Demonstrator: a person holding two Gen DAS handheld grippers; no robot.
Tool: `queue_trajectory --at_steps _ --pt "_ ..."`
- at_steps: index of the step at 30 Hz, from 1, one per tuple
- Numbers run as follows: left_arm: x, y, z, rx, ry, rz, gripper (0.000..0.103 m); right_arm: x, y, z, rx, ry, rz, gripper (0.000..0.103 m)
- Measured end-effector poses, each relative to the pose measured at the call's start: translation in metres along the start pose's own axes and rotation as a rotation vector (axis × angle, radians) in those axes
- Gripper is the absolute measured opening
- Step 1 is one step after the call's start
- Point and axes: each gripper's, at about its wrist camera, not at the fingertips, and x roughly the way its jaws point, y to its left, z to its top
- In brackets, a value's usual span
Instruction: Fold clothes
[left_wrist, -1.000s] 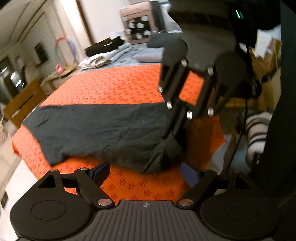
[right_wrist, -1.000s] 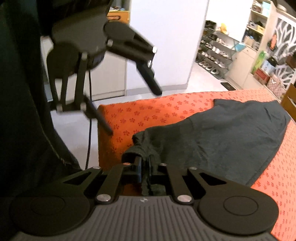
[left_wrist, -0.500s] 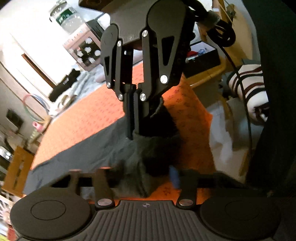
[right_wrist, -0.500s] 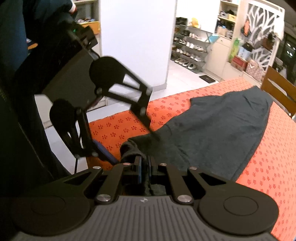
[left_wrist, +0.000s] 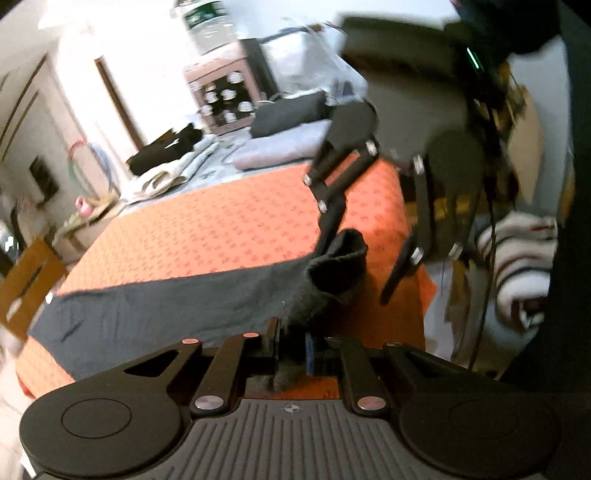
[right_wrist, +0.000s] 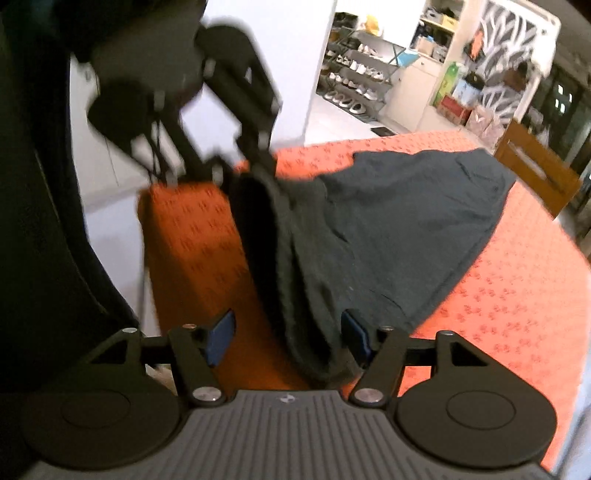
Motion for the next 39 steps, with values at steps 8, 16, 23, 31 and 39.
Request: queue_trajectory --at_steps 8,16,23,31,39 --pt "-0.007 0.017 -0.001 -0.315 0.009 -0.054 0.013 -0.003 0.005 0.008 -0.083 0.026 -0.082 0.011" --pt "-0.009 0.035 -0.012 -0.501 0.018 -0.034 0.014 -0.01 -0.013 0.029 -0.084 0.039 -0.032 0.011" --pt "-0.016 0.062 -0.003 -0.562 0.023 -0.071 0.023 -0.009 -0.058 0.045 -0.033 -0.013 0.035 0.011" --pt "-0.036 0.101 -0.018 -0.689 0.021 -0.208 0.027 -0.011 -0.073 0.037 -0.024 -0.04 0.099 0.011" --pt "0.019 0.133 -0.041 -0.894 0.063 -0.233 0.013 -0.009 -0.062 0.032 0.015 -0.03 0.096 0.011"
